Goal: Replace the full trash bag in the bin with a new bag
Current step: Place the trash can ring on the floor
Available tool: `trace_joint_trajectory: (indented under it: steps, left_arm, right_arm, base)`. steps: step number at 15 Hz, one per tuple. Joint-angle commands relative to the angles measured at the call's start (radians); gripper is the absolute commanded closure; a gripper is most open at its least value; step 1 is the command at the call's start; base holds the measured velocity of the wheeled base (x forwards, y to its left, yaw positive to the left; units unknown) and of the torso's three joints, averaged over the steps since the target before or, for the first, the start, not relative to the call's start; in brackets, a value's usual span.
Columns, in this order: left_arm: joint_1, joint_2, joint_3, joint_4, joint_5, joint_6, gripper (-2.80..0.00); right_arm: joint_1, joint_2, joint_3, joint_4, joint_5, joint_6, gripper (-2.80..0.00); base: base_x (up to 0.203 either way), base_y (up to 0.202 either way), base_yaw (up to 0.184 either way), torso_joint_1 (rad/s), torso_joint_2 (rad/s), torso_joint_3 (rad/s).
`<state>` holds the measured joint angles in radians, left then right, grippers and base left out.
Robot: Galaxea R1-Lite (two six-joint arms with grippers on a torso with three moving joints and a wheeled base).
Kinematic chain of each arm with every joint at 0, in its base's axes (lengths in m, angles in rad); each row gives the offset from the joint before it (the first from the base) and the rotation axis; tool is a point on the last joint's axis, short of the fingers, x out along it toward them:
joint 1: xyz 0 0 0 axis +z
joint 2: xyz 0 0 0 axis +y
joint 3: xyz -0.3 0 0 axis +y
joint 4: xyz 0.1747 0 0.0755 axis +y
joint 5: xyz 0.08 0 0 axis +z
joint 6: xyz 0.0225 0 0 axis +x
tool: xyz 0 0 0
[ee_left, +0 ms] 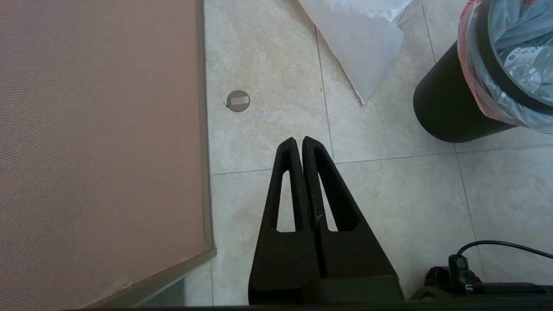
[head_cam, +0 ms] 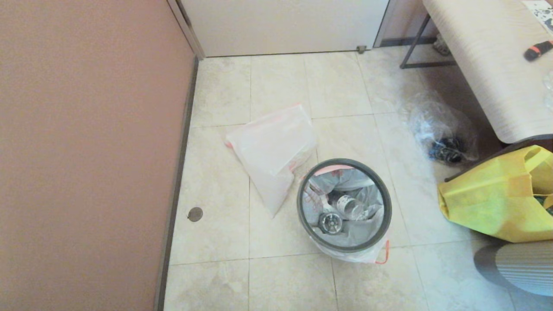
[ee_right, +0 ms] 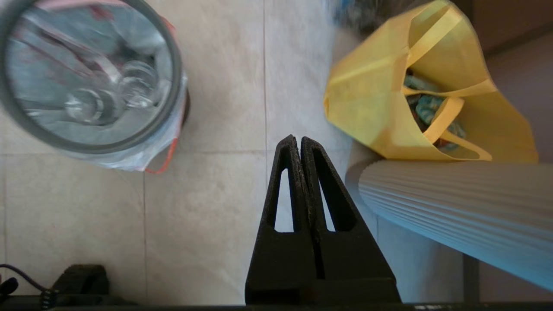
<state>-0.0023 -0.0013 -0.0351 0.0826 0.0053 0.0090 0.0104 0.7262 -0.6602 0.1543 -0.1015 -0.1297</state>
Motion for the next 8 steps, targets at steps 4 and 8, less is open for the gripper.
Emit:
trace_joint_trajectory:
  steps: [4, 8]
  left_arm:
    - [0.001, 0.001, 0.0, 0.0, 0.001, 0.0, 0.0]
    - [-0.001, 0.001, 0.0, 0.0, 0.001, 0.0, 0.0]
  right_arm:
    - [0.018, 0.357, -0.193, 0.001, -0.012, 0.074, 0.0]
    - [0.063, 0.558, -0.273, 0.007, -0.008, 0.102, 0.0]
  base:
    - [0.0, 0.0, 0.0, 0.0, 0.0, 0.0]
    - [0.0, 0.0, 0.0, 0.0, 0.0, 0.0]
